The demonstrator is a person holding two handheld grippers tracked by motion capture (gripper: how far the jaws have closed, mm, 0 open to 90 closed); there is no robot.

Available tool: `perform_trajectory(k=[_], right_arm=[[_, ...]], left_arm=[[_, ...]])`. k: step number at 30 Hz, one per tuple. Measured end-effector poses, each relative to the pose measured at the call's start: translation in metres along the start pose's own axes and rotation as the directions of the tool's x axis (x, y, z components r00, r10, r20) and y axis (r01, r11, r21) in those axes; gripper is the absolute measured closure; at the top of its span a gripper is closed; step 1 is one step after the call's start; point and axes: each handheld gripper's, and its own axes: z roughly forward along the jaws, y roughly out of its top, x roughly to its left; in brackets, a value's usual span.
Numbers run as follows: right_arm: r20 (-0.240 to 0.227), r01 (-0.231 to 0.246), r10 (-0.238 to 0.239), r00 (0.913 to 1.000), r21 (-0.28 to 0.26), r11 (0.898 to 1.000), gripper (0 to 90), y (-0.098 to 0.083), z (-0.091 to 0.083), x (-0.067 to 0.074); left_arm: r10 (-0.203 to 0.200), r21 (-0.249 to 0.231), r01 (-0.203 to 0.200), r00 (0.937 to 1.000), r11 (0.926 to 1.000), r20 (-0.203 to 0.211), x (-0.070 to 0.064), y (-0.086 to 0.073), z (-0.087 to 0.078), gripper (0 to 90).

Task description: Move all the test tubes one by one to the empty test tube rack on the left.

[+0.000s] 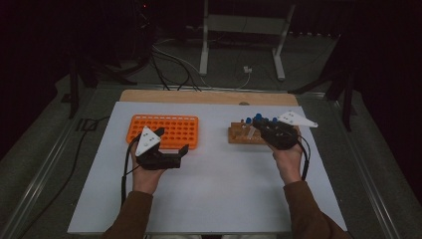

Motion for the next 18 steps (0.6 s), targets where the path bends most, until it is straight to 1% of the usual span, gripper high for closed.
perform_trajectory(k=[7, 10, 12, 16, 18], right_arm=[[-0.050, 0.002, -0.003, 0.9987, -0.005, 1.000, 76.2, 0.004, 0.007, 0.016], [-0.066, 0.006, -0.007, 0.9978, -0.006, 1.000, 76.2, 0.006, 0.010, 0.022], [-0.077, 0.009, -0.009, 0.9970, -0.008, 1.000, 76.2, 0.007, 0.013, 0.026], [-0.105, 0.007, -0.008, 0.9944, -0.007, 1.000, 76.2, 0.009, 0.017, 0.034], [-0.119, 0.010, -0.010, 0.9928, -0.005, 1.000, 76.2, 0.009, 0.019, 0.039]], left_arm=[[0.007, 0.007, -0.008, 0.9996, 0.9999, 0.027, -0.012, 0.006, 0.021, 0.7], [0.013, 0.031, -0.014, 0.9990, 0.9994, 0.044, -0.019, 0.010, 0.031, 0.9], [0.025, 0.045, -0.028, 0.9983, 0.9986, 0.052, -0.023, 0.012, 0.036, 1.6], [0.028, 0.054, -0.032, 0.9967, 0.9980, 0.076, -0.030, 0.016, 0.047, 3.7], [0.037, 0.058, -0.042, 0.9959, 0.9975, 0.082, -0.033, 0.017, 0.052, 3.9]])
